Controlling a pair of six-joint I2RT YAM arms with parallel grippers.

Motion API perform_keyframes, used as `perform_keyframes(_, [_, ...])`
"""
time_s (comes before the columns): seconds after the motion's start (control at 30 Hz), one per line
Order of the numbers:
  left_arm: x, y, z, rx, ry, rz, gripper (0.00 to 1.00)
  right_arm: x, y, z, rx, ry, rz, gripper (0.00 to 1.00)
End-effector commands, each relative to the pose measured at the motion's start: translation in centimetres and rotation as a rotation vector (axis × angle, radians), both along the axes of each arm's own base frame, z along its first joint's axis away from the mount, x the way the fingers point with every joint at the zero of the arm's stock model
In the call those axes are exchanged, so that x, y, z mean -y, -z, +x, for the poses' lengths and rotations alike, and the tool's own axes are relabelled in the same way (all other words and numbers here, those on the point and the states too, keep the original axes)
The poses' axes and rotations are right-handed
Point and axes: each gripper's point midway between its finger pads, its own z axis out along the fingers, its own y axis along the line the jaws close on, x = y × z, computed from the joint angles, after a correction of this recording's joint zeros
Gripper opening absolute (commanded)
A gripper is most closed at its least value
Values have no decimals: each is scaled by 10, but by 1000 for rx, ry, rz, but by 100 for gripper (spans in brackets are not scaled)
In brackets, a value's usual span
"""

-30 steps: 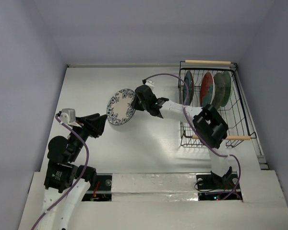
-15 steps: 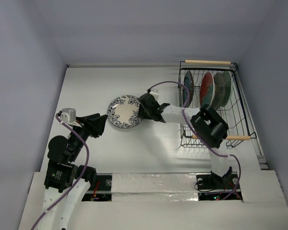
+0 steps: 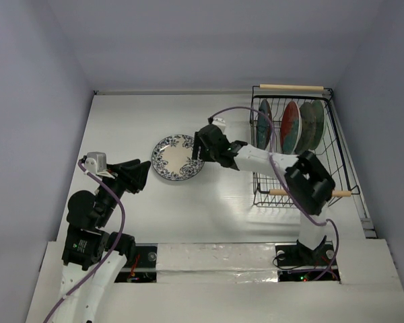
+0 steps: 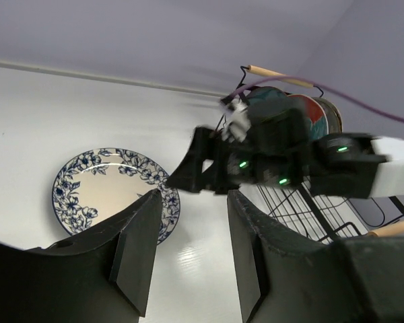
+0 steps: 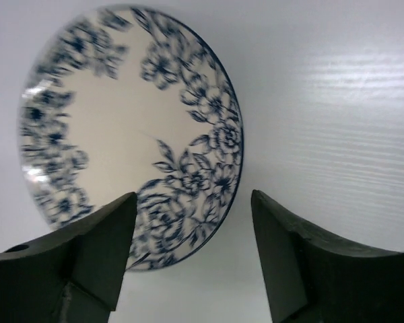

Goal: Unload the plates from the dish rack

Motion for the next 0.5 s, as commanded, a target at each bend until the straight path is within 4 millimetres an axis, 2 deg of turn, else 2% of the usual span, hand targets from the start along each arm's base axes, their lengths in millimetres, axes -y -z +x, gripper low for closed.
perform_keyframes(0.0, [1, -14, 0, 43, 6, -8, 41, -3, -123, -1, 219, -47, 136, 70])
perform_keyframes(0.03, [1, -13, 1, 40, 6, -7, 40, 0, -139, -3, 249, -62, 137, 52])
perform_keyframes(0.07, [1, -14, 0, 41, 6, -7, 39, 8, -170, -8, 300, -64, 167, 38])
perform_keyframes(0.1, [1, -13, 1, 38, 6, -7, 38, 16, -184, -8, 332, -45, 158, 22])
perform_keyframes(0.13, [1, -12, 1, 37, 6, -6, 37, 29, -195, -11, 353, -31, 124, 0])
perform_keyframes(0.17, [1, -13, 1, 38, 9, -6, 35, 43, -222, -16, 403, -2, 132, 0])
perform_keyframes(0.2, [2, -12, 1, 36, 9, -7, 33, 63, -233, -13, 442, 68, 89, 0])
perform_keyframes(0.23, [2, -12, 1, 38, 9, -8, 26, 82, -250, -19, 481, 97, 55, 0])
perform_keyframes(0.27, [1, -12, 1, 38, 7, -8, 22, 96, -248, -14, 484, 135, 9, 0])
perform_keyframes(0.3, [1, -12, 1, 36, 7, -8, 17, 124, -260, -10, 510, 208, -23, 0])
perform_keyframes(0.37, [1, -13, 1, 38, 3, -8, 6, 156, -256, -8, 490, 263, -106, 0])
perform_keyframes(0.4, [0, -13, 1, 41, 3, -9, 4, 172, -255, -8, 487, 293, -130, 0])
perform_keyframes(0.43, [0, -13, 1, 39, 3, -9, 3, 198, -251, -2, 467, 341, -172, 0])
perform_keyframes(0.47, [0, -14, 0, 44, 1, -10, 3, 211, -249, 0, 460, 369, -192, 0])
